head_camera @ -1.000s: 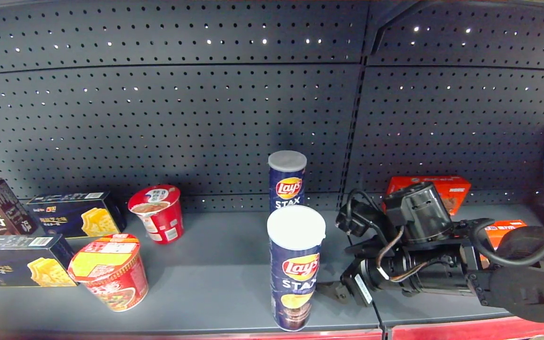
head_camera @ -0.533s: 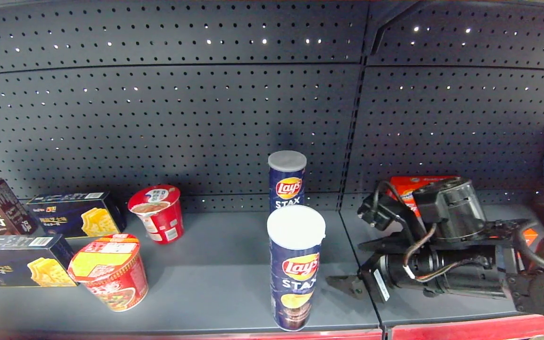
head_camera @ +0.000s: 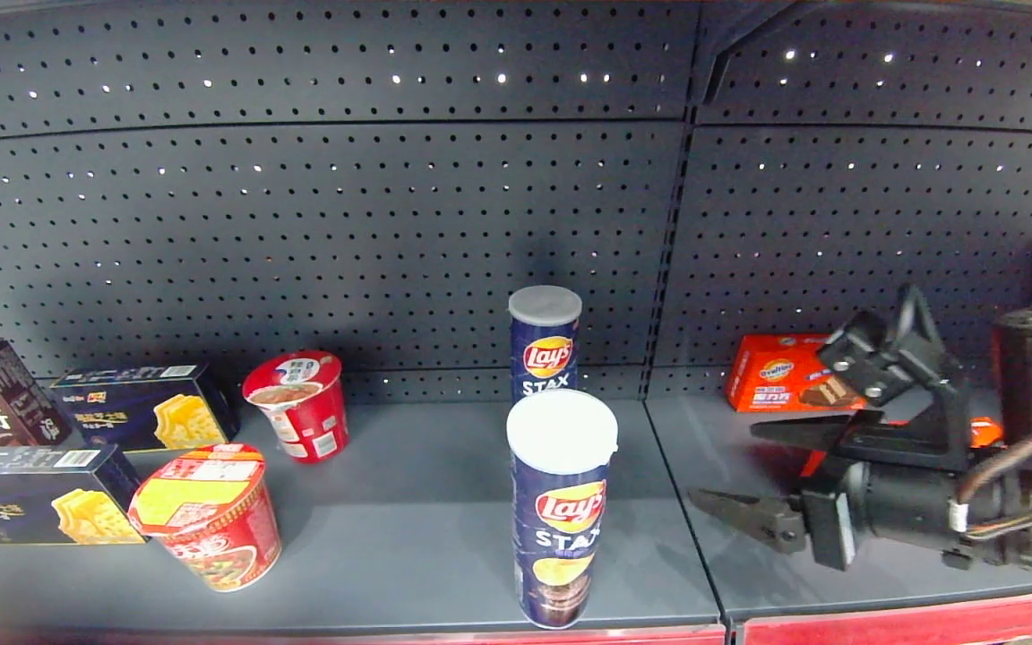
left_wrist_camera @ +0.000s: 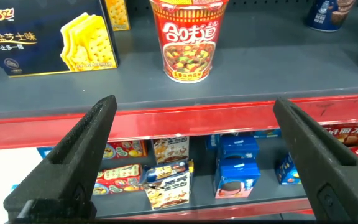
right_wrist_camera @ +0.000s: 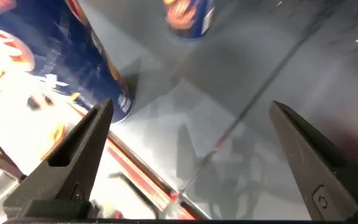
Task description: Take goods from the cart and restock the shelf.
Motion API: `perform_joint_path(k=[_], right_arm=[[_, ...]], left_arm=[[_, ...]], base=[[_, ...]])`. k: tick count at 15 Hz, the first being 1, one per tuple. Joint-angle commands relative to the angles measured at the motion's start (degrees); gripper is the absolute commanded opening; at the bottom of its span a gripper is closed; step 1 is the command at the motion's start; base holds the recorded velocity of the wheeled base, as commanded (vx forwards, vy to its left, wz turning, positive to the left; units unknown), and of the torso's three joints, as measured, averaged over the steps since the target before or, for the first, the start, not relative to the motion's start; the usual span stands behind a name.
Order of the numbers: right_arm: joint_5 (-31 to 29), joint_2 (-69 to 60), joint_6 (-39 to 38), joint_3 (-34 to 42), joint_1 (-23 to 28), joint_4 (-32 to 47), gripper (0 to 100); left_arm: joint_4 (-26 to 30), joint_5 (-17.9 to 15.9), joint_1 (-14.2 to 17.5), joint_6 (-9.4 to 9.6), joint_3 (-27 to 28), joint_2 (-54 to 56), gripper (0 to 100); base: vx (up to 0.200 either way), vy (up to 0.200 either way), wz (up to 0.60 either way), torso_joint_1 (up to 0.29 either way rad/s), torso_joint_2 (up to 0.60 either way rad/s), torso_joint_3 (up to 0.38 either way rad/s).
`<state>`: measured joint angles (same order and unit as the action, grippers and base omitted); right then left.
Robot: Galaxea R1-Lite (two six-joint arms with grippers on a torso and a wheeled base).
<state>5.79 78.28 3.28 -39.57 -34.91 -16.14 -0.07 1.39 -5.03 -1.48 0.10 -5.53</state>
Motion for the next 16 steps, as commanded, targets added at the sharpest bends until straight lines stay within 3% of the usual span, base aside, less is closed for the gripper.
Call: perform_joint_path(k=[1, 2, 5, 7, 10, 14, 16], right_arm=[[0.45, -15.43, 0.24, 8.37, 6.17, -0.38, 100], [1.24, -19.56, 0.41, 11.36, 9.16, -0.38, 100], [2.38, -35.3, 0.32, 17.69, 24.45, 0.32, 100], [1.33, -44.61, 0.15, 19.0, 29.55, 4.19, 100], [-4.38, -57.18, 0.32, 18.92, 31.22, 16.23, 100], [-6.41, -64.92, 0.41, 23.93, 32.1, 16.93, 100], [-6.76, -74.23, 0.41, 32.01, 32.19, 17.02, 100]], left_arm=[[-0.01, 0.02, 0.02, -0.02, -0.01, -0.09, 100], [-0.01, 0.02, 0.02, -0.02, -0.01, -0.09, 100], [-0.01, -0.07, 0.02, -0.02, -0.01, -0.09, 100], [-0.01, -0.07, 0.02, 0.07, 0.08, -0.27, 100], [-0.01, -0.07, -1.38, 0.07, 0.08, -0.62, 100], [-0.01, 0.02, -1.91, -0.02, -0.01, -0.53, 100], [-0.01, 0.02, -3.05, -0.02, 0.08, -0.44, 100]], base=[[0.0, 0.0, 0.0, 0.0, 0.0, 0.0], [0.0, 0.0, 0.0, 0.0, 0.0, 0.0], [0.0, 0.0, 0.0, 0.0, 0.0, 0.0], [0.0, 0.0, 0.0, 0.0, 0.0, 0.0], [0.0, 0.0, 0.0, 0.0, 0.0, 0.0], [0.0, 0.0, 0.0, 0.0, 0.0, 0.0], [0.0, 0.0, 0.0, 0.0, 0.0, 0.0]])
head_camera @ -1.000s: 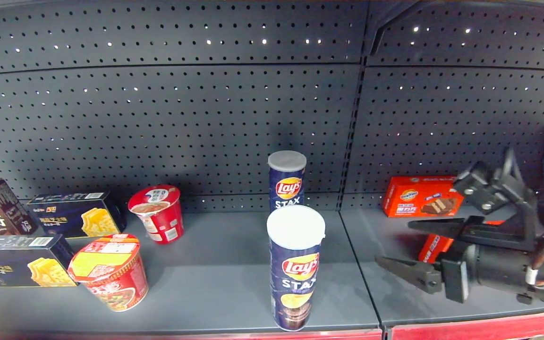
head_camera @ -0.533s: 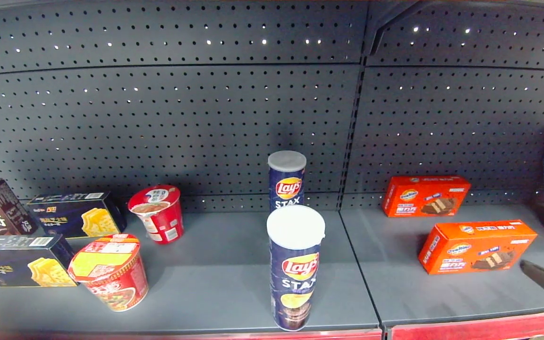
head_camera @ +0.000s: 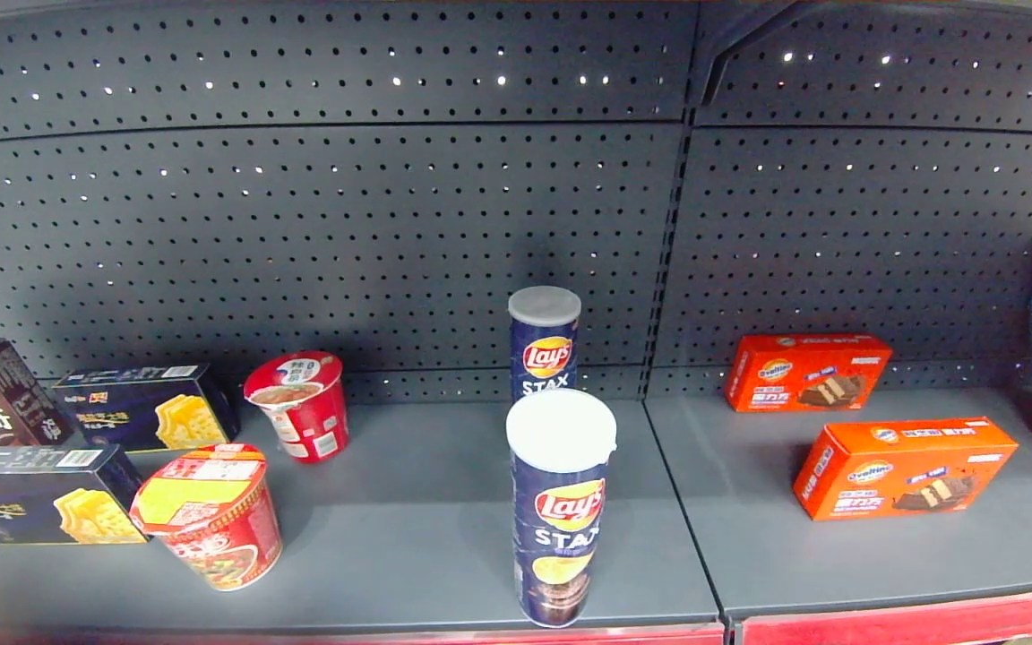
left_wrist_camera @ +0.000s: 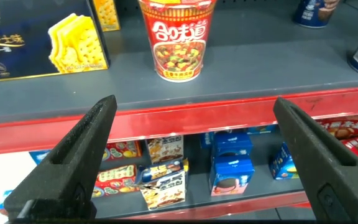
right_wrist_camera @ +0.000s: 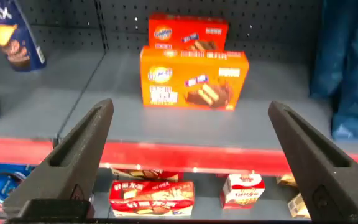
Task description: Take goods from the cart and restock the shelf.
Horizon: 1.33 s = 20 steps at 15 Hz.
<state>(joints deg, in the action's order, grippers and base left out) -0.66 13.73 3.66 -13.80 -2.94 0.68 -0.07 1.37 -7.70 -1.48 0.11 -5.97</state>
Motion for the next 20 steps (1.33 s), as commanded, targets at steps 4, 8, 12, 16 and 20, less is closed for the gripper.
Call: perform_joint_path(k=[4, 8, 12, 16, 20], right_arm=[[-0.13, -13.73, -0.41, 13.62, 2.94, -4.37, 100], [-2.59, -13.73, -1.28, 13.54, 2.94, -4.2, 100], [-3.03, -13.73, -5.24, 13.62, 2.94, -4.29, 100], [-1.19, -13.73, -6.03, 13.62, 2.94, -4.2, 100], [2.06, -13.73, -8.23, 13.54, 2.94, -4.2, 100]], left_arm=[[-0.01, 0.04, -0.47, -0.11, 0.07, 0.0, 100], [-0.01, 0.13, -0.38, -0.11, -0.02, 0.0, 100], [-0.1, 0.22, -0.38, 0.33, -0.11, 0.08, 100], [-0.1, 0.22, -0.38, 0.6, -0.11, 0.08, 100], [-0.01, -0.13, -0.47, 0.86, -0.11, 0.0, 100]], base=[[0.0, 0.0, 0.0, 0.0, 0.0, 0.0], [0.0, 0.0, 0.0, 0.0, 0.0, 0.0], [0.0, 0.0, 0.0, 0.0, 0.0, 0.0], [-0.05, -0.05, 0.0, 0.001, 0.0, 0.001], [-0.1, -0.1, 0.0, 0.006, 0.0, 0.001]])
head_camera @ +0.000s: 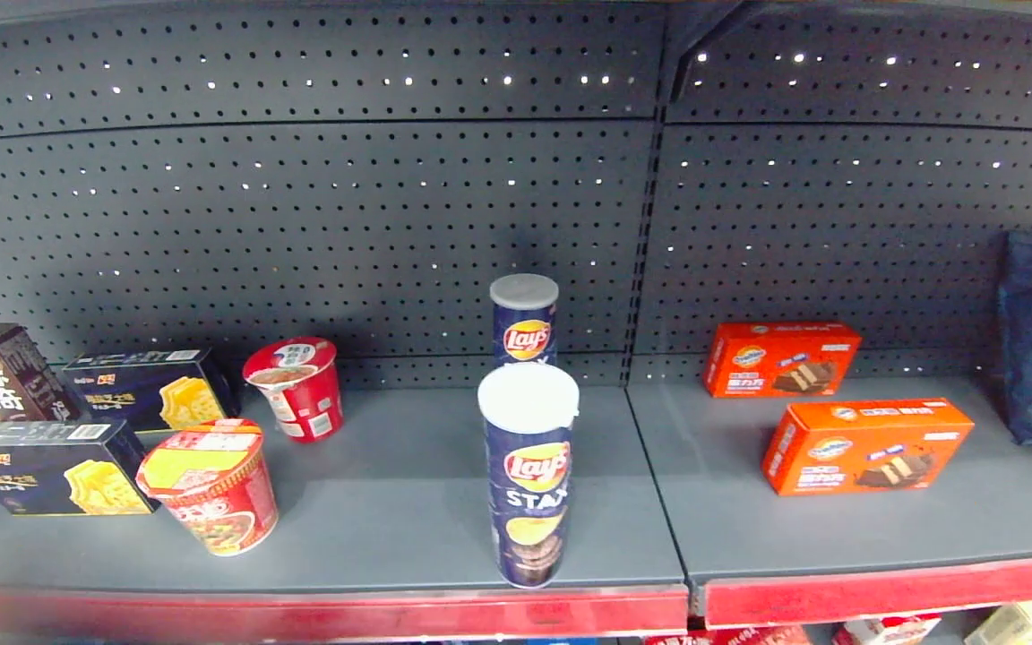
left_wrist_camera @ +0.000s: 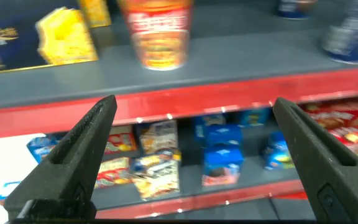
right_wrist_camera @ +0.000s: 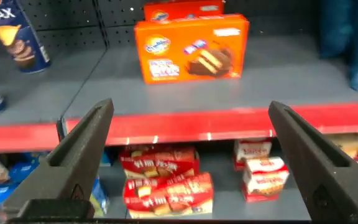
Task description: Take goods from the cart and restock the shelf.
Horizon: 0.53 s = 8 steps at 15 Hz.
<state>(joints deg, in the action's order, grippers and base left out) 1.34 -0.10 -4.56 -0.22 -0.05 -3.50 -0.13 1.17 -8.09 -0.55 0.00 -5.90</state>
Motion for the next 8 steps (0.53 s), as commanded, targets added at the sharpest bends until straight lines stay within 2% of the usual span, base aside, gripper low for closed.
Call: perform_joint_path(k=[1, 6, 7, 8], right_arm=[[0.07, 0.1, 0.08, 0.04, 0.05, -0.02, 100], [1.91, 0.1, 0.69, -0.04, 0.05, 0.25, 100], [1.91, 0.1, 0.78, -0.04, 0.05, 0.16, 100], [1.91, 0.1, 0.78, -0.04, 0.05, 0.16, 100]], left_arm=[[0.05, 0.06, -0.08, -0.07, 0.0, -0.08, 100], [-0.04, 0.32, -0.08, -0.24, 0.0, -0.08, 100], [-0.04, 0.24, -0.08, -0.24, 0.0, -0.08, 100], [-0.04, 0.24, -0.08, -0.33, 0.0, -0.08, 100]], base=[[0.0, 0.0, 0.0, 0.0, 0.0, 0.0], [0.0, 0.0, 0.0, 0.0, 0.0, 0.0], [0.0, 0.0, 0.6, 0.007, 0.0, 0.007], [0.0, 0.0, 0.0, 0.0, 0.0, 0.0]])
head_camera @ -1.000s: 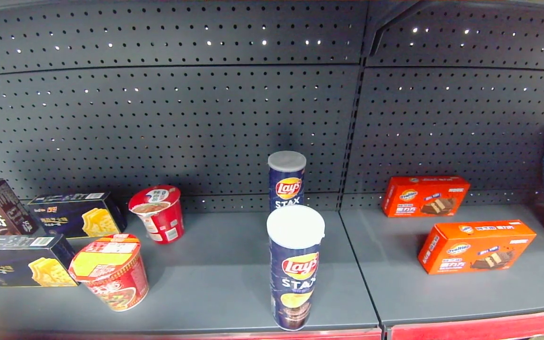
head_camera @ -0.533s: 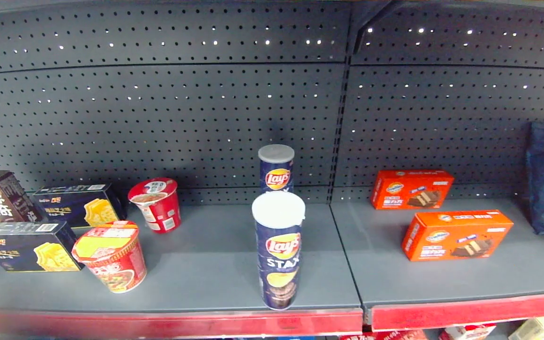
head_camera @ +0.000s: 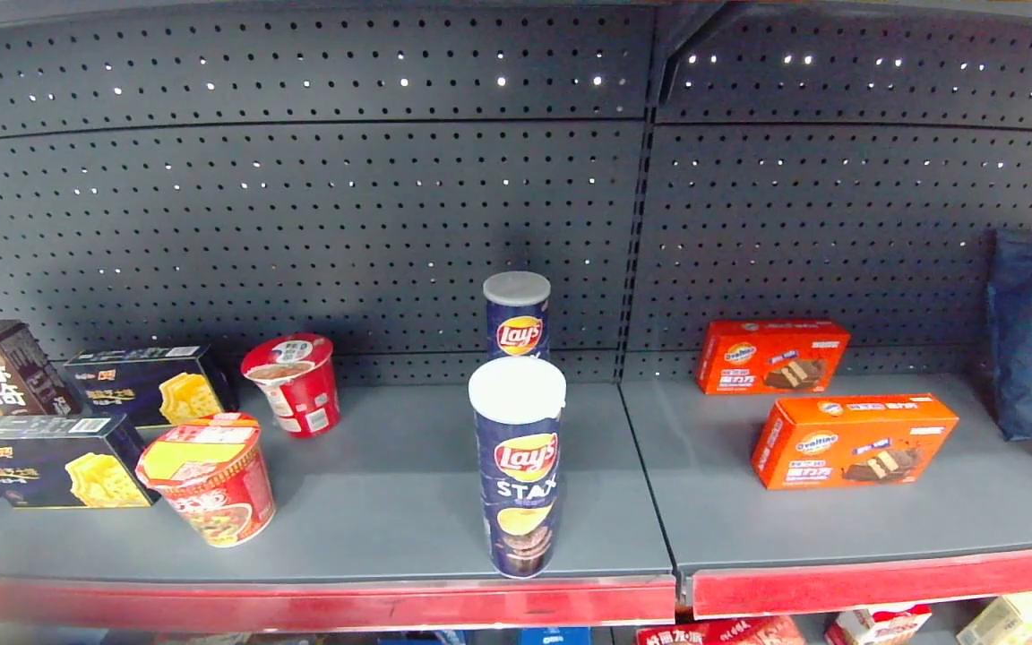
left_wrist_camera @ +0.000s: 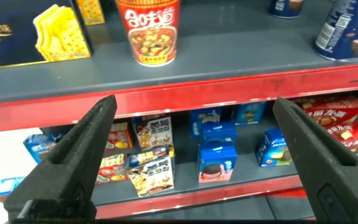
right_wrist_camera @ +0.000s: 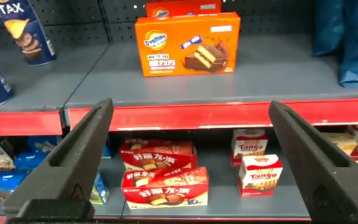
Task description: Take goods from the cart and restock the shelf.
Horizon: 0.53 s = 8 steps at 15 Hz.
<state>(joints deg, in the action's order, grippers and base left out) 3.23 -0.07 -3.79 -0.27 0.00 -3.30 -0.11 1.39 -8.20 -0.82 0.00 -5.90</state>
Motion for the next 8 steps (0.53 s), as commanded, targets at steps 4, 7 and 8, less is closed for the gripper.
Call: perform_joint_path(k=[4, 7, 8], right_arm=[[0.02, 0.07, -0.08, 0.0, 0.0, -0.04, 100], [0.11, 0.07, -0.08, 0.0, 0.0, -0.04, 100], [0.02, 0.07, -0.08, 0.0, 0.0, -0.04, 100]], left_arm=[[-0.07, 0.1, 0.03, -0.15, 0.0, -0.08, 100], [-0.07, 0.19, 0.03, -0.15, 0.0, -0.08, 100], [-0.07, 0.19, 0.03, -0.15, 0.0, -0.08, 100]], base=[[0.0, 0.0, 0.0, 0.0, 0.0, 0.0], [0.0, 0.0, 0.0, 0.0, 0.0, 0.0], [0.0, 0.0, 0.0, 0.0, 0.0, 0.0]])
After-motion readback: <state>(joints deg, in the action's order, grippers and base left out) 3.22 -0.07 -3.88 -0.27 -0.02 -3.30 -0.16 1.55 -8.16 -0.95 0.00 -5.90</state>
